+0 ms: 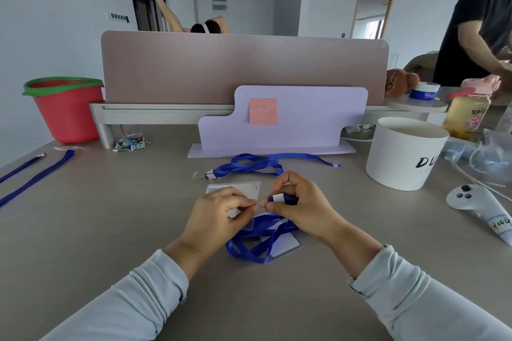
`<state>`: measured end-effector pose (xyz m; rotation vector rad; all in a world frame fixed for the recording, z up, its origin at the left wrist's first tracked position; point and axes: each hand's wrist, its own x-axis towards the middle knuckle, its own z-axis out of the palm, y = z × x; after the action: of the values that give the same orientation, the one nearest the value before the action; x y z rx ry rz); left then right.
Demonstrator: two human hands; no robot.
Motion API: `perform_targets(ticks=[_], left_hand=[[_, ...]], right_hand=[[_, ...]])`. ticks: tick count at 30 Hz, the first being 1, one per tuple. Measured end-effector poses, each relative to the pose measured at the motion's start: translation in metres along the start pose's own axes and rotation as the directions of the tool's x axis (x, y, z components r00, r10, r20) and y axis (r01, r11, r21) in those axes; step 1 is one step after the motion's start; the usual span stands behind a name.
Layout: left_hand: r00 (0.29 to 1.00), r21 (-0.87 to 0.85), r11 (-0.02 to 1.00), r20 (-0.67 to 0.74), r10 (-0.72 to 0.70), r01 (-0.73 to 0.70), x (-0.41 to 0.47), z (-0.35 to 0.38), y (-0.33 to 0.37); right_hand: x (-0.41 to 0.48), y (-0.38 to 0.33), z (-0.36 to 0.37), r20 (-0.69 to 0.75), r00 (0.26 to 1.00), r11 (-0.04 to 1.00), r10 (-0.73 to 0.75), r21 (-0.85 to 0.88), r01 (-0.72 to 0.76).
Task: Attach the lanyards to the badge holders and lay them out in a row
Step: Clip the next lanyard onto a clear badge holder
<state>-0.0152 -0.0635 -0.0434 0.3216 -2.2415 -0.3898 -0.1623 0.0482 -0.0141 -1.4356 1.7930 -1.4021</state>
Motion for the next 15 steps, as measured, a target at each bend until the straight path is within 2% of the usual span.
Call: perform_targets(ticks=[6, 15], left_hand=[[0.989, -0.121, 0.982, -0.006, -0.146, 0.144, -0.001, 0.001, 0.004], [0.936, -0.214, 0.913, 0.022, -0.352, 0.348, -0.002, 0.002, 0.015]], right_hand=[[-0.001, 0.001, 0.005, -0.021, 0.999, 0.997, -0.048, -0.065, 0.047], [0.000, 0.004, 0.012, -0.050, 0.996, 0.997, -0.074, -0.036, 0.072]])
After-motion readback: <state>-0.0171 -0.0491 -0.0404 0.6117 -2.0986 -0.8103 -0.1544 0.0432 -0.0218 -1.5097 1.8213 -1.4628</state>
